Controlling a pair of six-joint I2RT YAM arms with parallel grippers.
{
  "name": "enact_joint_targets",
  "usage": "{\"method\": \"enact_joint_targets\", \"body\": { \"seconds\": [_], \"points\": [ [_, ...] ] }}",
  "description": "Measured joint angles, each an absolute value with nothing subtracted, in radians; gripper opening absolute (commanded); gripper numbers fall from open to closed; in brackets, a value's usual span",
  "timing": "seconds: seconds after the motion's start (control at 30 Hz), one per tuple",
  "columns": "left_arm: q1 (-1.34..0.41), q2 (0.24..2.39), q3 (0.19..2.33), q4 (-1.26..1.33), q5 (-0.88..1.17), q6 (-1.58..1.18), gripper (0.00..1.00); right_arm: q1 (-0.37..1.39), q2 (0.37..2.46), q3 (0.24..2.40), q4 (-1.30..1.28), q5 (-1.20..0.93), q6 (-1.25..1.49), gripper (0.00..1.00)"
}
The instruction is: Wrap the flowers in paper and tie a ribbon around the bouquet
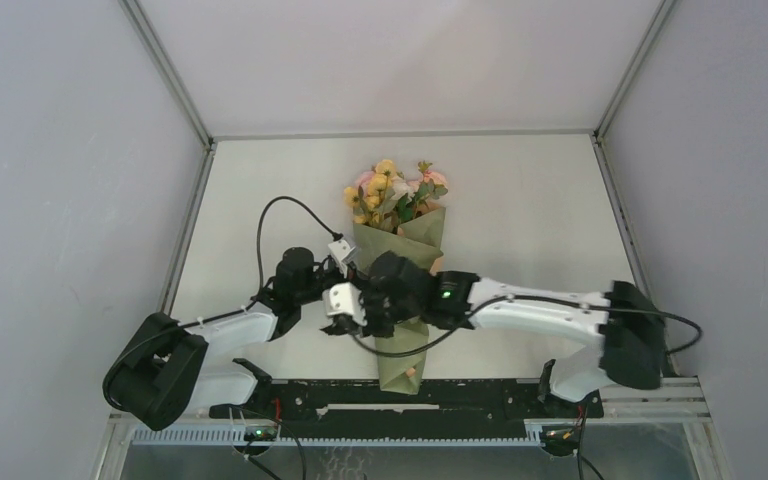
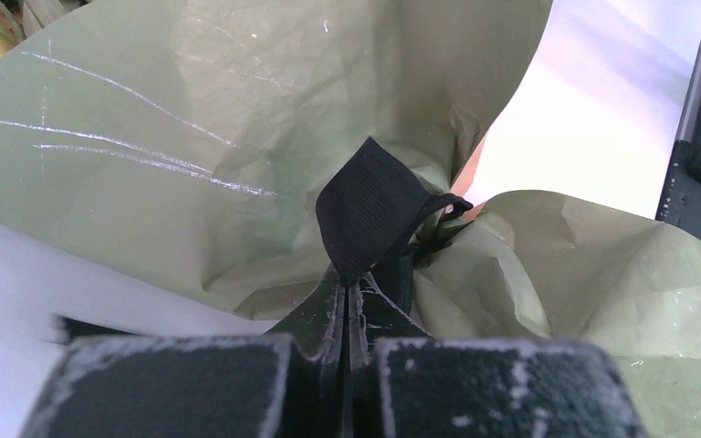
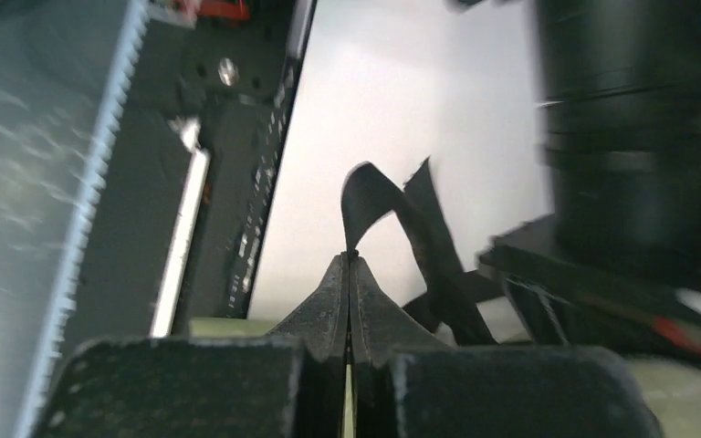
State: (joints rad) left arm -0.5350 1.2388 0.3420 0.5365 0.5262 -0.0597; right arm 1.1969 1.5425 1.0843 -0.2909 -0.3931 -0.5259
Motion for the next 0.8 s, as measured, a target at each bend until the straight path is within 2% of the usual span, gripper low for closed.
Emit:
{"method": "enact_joint_targets", "body": {
  "seconds": [0.3, 0.5, 0.67, 0.8],
  "points": [
    [-0.534, 1.234, 0.342, 0.537, 0.558, -0.047, 0.0, 1.05, 1.116, 0.9, -0.256, -0.501, -0.139, 0.0],
    [-0.533, 1.229, 0.342, 0.538, 0.585, -0.042, 0.0, 0.794, 0.915, 0.828, -0.386, -0.507, 0.122, 0.0],
    [-0.533, 1.228, 0.342, 0.544, 0.61, -0.034, 0.0, 0.582, 0.838, 0.828, -0.504, -0.508, 0.254, 0.0],
    [-0.533, 1.225, 0.342, 0.546, 0.627, -0.026, 0.0, 0.521, 0.859, 0.828, -0.59, -0.498, 0.303, 0.0]
  ]
}}
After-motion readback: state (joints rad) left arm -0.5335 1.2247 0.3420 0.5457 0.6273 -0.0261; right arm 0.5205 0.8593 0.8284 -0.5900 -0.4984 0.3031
